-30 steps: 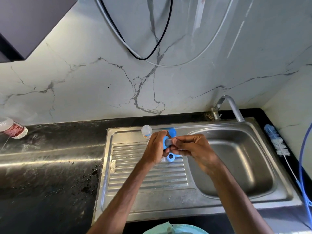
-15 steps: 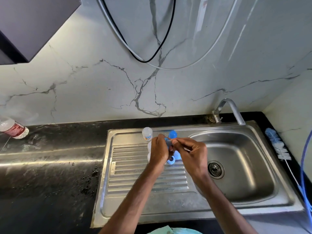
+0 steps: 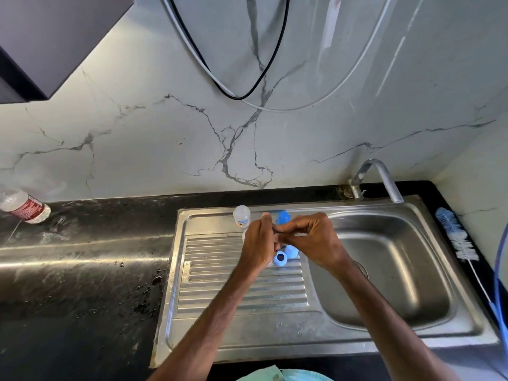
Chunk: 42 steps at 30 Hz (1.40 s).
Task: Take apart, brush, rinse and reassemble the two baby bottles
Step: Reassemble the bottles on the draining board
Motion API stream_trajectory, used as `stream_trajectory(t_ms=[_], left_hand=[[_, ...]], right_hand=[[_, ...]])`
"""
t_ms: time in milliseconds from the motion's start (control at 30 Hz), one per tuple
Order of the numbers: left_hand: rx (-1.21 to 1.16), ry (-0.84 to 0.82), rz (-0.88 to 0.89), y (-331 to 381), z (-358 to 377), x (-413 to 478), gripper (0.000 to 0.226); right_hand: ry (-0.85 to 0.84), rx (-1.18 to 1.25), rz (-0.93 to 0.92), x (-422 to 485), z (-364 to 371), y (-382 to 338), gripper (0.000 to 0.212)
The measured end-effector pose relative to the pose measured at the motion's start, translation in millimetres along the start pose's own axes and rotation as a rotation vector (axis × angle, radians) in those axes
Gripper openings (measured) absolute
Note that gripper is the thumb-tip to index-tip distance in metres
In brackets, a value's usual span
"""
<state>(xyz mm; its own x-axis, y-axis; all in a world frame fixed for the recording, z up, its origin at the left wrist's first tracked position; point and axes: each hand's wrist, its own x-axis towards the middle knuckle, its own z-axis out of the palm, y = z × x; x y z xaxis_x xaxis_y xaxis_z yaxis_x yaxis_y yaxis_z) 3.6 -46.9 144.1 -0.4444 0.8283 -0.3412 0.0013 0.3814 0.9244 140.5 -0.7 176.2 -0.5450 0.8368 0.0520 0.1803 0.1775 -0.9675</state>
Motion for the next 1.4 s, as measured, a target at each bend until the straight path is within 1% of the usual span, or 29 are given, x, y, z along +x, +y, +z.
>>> stream_trajectory(t_ms=[67,133,167,200,233,267,300,367,433,467,500,533,567,600,633,667,700,767,800,833,900,967,1000,1067,1167,1267,1333,1367,1400], left_hand=[[-0.118,-0.019,-0.069,0.6,0.2,-2.2,0.037],[-0.214,0.009,-0.145,2.5,4.2,-2.8,0.034],[-0.226,0.028,-0.177,2.8,6.3,-2.9,0.033],[-0.222,0.038,-0.189,3.1,7.6,-2.4,0.031],[-0.201,0.03,-0.169,2.5,7.1,-2.0,0.029],[-0.171,0.004,-0.125,2.8,5.3,-2.0,0.029],[-0.098,-0.028,-0.052,1.9,1.6,-2.5,0.031],[0.087,-0.116,0.064,0.1,-8.8,-2.1,0.035],[0.128,-0.204,0.09,0.8,-17.3,1.6,0.035],[0.13,-0.238,0.101,2.0,-19.8,5.3,0.037],[0.122,-0.254,0.1,4.1,-19.6,8.3,0.037],[0.082,-0.243,0.09,4.7,-18.2,11.7,0.036],[0.001,-0.195,0.046,5.9,-14.4,13.5,0.032],[-0.084,-0.121,-0.022,6.4,-9.4,14.9,0.029],[-0.164,-0.043,-0.084,5.3,-3.9,17.2,0.027],[-0.221,0.026,-0.127,3.3,1.6,18.8,0.027],[-0.246,0.071,-0.158,-0.8,7.4,20.7,0.026],[-0.251,0.102,-0.197,-10.6,16.1,21.3,0.024],[-0.232,0.099,-0.206,-15.7,18.0,22.0,0.023],[-0.189,0.095,-0.205,-21.6,19.4,23.5,0.024],[-0.093,0.065,-0.183,-29.9,16.8,29.5,0.029],[-0.057,-0.018,-0.125,-32.0,11.2,35.5,0.05],[-0.037,-0.072,-0.099,-31.6,7.6,37.7,0.061],[-0.012,-0.163,-0.064,-31.0,0.4,42.1,0.073],[-0.003,-0.291,-0.054,-26.2,-6.9,48.1,0.09],[0.037,-0.414,-0.128,-18.7,-8.2,48.0,0.082],[0.161,-0.493,-0.148,-14.3,-12.0,53.2,0.085],[0.252,-0.493,-0.123,-12.7,-16.9,59.2,0.087],[0.341,-0.435,-0.073,-10.6,-23.5,65.8,0.085]], right_hand=[[0.065,-0.123,-0.118,-0.6,5.5,2.9,0.021],[0.186,-0.357,-0.31,-9.0,19.3,8.3,0.028],[0.232,-0.433,-0.381,-13.4,25.0,12.9,0.03],[0.26,-0.455,-0.415,-16.0,28.0,16.6,0.03],[0.272,-0.427,-0.398,-16.3,27.9,18.5,0.03],[0.257,-0.355,-0.328,-13.2,24.0,17.9,0.03],[0.2,-0.253,-0.221,-7.2,18.2,16.6,0.028],[-0.003,-0.076,0.006,6.5,0.6,11.5,0.019],[-0.199,0.1,0.154,17.6,-18.5,10.0,0.02],[-0.248,0.177,0.201,21.8,-24.3,10.3,0.022],[-0.247,0.216,0.217,23.7,-24.9,10.5,0.023],[-0.197,0.2,0.196,25.1,-18.6,10.3,0.021],[-0.098,0.123,0.134,24.0,-8.5,12.5,0.019],[0.036,-0.013,0.036,20.6,3.6,17.9,0.017],[0.178,-0.178,-0.083,15.4,17.6,24.4,0.019],[0.295,-0.323,-0.198,6.9,30.8,31.3,0.025],[0.377,-0.425,-0.3,-0.9,39.8,38.5,0.029],[0.447,-0.509,-0.431,-13.8,48.1,51.3,0.034],[0.452,-0.513,-0.441,-16.3,48.3,56.8,0.036],[0.44,-0.493,-0.409,-16.8,46.5,60.3,0.037],[0.378,-0.397,-0.255,-11.0,39.9,60.3,0.032],[0.273,-0.238,-0.053,-0.7,30.8,57.2,0.026],[0.228,-0.168,0.015,4.5,26.7,56.5,0.026],[0.156,-0.094,0.059,11.0,20.9,57.0,0.034],[0.062,-0.101,0.041,13.7,18.6,59.2,0.043],[0.071,-0.098,0.076,16.4,18.7,66.4,0.047],[0.043,-0.05,0.128,18.9,19.7,70.9,0.047],[0.039,-0.009,0.16,20.9,20.0,73.7,0.047],[0.055,0.028,0.19,22.8,19.6,76.0,0.047]])
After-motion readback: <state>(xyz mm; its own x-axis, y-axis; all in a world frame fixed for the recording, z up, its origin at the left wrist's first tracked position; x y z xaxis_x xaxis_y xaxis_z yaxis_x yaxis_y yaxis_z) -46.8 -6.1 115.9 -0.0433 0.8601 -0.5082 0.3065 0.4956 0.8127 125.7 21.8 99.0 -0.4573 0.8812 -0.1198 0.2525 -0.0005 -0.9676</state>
